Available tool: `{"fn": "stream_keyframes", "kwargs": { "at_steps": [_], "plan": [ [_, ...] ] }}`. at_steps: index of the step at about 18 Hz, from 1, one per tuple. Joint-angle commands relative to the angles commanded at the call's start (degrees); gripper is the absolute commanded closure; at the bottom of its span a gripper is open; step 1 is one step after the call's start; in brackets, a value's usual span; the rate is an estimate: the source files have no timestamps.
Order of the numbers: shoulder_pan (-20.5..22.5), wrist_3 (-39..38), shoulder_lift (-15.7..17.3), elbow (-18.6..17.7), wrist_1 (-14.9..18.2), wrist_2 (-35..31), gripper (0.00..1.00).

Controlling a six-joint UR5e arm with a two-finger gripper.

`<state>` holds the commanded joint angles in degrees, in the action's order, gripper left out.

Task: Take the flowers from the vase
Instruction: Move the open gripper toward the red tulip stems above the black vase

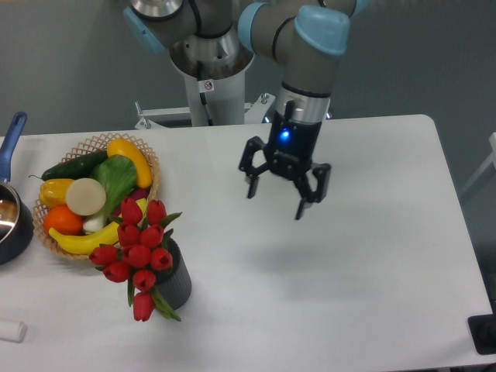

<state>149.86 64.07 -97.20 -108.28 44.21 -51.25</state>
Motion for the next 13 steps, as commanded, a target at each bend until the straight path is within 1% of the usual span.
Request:
{"fn": "stream_keyframes", "kwargs": {
  "at_steps": [2, 4, 6, 9, 11, 13],
  "plan": [
    [-1.49, 0.79, -0.44, 0.35, -0.26, 2.37, 0.00],
    [-1.85, 1.06, -0.88, 0.61, -0.44, 6.40, 0.00],
    [-2.63, 1.15, -2.11, 1.84, -0.70, 8.70, 0.00],
    [-5.09, 1.23, -4.13, 2.99, -0.79, 8.80, 0.00],
    [-5.89, 1.76, -4.57, 2.73, -0.79, 8.80, 0.00],
    [-6.68, 3.95, -4.92, 1.76, -0.79, 9.15, 0.00]
  ]
}}
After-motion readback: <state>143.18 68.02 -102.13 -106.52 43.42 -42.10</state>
